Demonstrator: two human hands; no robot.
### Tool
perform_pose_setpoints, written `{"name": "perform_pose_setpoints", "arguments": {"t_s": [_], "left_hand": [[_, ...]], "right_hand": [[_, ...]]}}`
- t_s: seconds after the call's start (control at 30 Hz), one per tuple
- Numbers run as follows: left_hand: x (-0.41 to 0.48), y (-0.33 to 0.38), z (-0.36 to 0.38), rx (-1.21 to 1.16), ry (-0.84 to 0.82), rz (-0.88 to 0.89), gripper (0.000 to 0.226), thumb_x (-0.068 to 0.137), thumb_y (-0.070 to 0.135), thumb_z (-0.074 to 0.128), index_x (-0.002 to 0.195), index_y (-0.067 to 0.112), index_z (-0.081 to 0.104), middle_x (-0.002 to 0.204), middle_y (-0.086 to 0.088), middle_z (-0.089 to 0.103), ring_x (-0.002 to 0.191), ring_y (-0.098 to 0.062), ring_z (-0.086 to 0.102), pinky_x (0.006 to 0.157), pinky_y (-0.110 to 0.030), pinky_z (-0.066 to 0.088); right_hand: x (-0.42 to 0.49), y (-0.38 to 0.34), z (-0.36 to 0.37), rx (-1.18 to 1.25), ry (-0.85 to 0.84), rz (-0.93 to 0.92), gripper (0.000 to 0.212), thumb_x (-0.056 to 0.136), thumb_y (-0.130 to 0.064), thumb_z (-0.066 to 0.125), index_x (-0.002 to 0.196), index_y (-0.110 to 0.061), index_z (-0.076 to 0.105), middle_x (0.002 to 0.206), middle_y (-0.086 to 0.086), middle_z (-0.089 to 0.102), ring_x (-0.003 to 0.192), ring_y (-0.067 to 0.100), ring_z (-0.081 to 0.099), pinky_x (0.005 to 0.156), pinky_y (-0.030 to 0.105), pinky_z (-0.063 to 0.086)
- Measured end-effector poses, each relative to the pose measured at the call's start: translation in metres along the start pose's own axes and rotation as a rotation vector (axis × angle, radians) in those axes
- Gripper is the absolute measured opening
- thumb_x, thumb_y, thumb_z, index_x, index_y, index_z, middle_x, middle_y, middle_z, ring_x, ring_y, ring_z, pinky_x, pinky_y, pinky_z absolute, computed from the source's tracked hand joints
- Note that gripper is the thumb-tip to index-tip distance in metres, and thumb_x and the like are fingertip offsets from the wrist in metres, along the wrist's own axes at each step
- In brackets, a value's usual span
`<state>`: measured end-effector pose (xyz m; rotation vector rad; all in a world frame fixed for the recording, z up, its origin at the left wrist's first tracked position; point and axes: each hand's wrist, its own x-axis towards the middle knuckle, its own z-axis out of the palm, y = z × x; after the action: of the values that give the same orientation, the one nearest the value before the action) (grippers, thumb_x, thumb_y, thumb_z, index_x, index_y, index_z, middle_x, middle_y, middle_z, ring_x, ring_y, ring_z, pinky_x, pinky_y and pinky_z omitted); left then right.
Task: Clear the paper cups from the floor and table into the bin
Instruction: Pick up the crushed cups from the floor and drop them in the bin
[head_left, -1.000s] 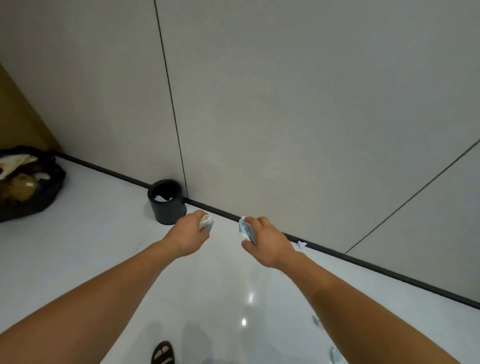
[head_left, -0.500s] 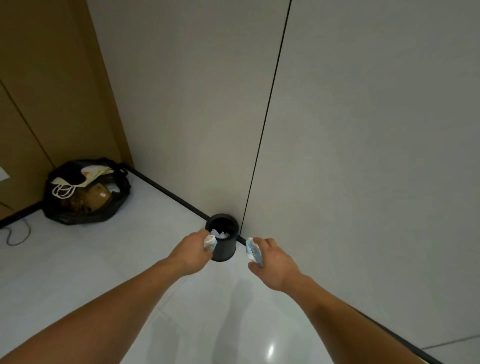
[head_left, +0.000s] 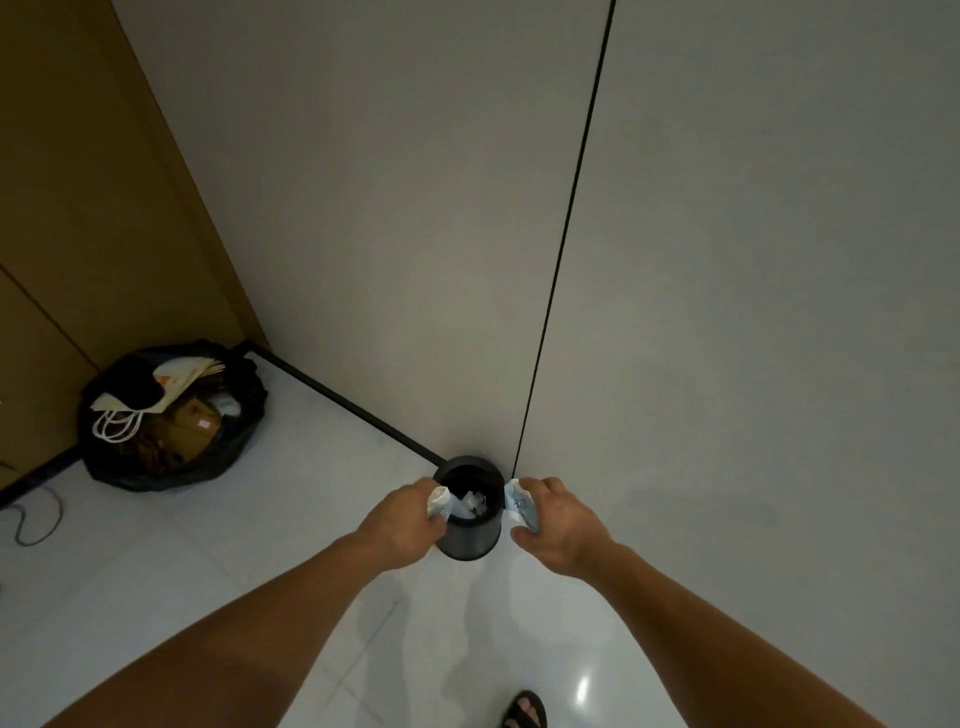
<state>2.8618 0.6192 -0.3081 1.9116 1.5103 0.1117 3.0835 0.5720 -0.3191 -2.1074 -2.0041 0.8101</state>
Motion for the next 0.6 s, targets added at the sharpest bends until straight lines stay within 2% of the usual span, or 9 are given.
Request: {"name": "perform_pose_setpoints", "arguments": {"t_s": [0.1,0.2,0.37,0.5,0.6], "left_hand": [[0.040,-0.002,-0.021,0.014,0.006,-0.028,0.030,0.094,0.025,0.054,0.120,0.011,0.049,0.111,-0.011,0.061,0.097,-0.025,0.059,0.083,-0.034,0.050],[0.082,-0.007,-0.036,0.014,0.015,-0.040,0.034,0.094,0.026,0.054,0.124,0.011,0.047,0.114,-0.012,0.060,0.100,-0.026,0.059,0.083,-0.032,0.049],[0.159,-0.032,-0.047,0.025,-0.070,-0.017,0.038,0.094,0.026,0.054,0.129,0.014,0.046,0.120,-0.010,0.059,0.106,-0.025,0.058,0.088,-0.031,0.048],[0.229,-0.065,-0.047,0.024,-0.215,0.024,0.043,0.094,0.027,0.053,0.134,0.015,0.044,0.129,-0.010,0.055,0.115,-0.024,0.054,0.095,-0.030,0.045],[0.280,-0.087,-0.040,0.101,-0.353,0.070,0.047,0.095,0.030,0.052,0.138,0.017,0.040,0.135,-0.008,0.052,0.120,-0.023,0.051,0.094,-0.027,0.042]], "right_hand": [[0.045,0.003,-0.008,0.033,-0.036,-0.006,0.066,0.090,-0.040,0.060,0.148,-0.025,0.031,0.139,0.003,0.041,0.119,0.024,0.049,0.096,0.028,0.042],[0.089,0.004,-0.013,0.025,-0.038,0.007,0.067,0.089,-0.040,0.060,0.148,-0.024,0.032,0.140,0.004,0.041,0.121,0.025,0.049,0.098,0.031,0.043],[0.155,-0.004,0.003,0.028,-0.080,0.086,0.068,0.090,-0.044,0.060,0.147,-0.025,0.029,0.139,0.005,0.042,0.117,0.024,0.051,0.095,0.031,0.046],[0.208,-0.011,0.026,0.088,-0.083,0.214,0.066,0.090,-0.041,0.061,0.146,-0.026,0.029,0.139,0.005,0.043,0.119,0.025,0.051,0.096,0.031,0.046],[0.239,-0.011,0.048,0.161,-0.072,0.327,0.067,0.090,-0.040,0.061,0.147,-0.027,0.029,0.142,0.003,0.041,0.122,0.023,0.049,0.097,0.029,0.044]]}}
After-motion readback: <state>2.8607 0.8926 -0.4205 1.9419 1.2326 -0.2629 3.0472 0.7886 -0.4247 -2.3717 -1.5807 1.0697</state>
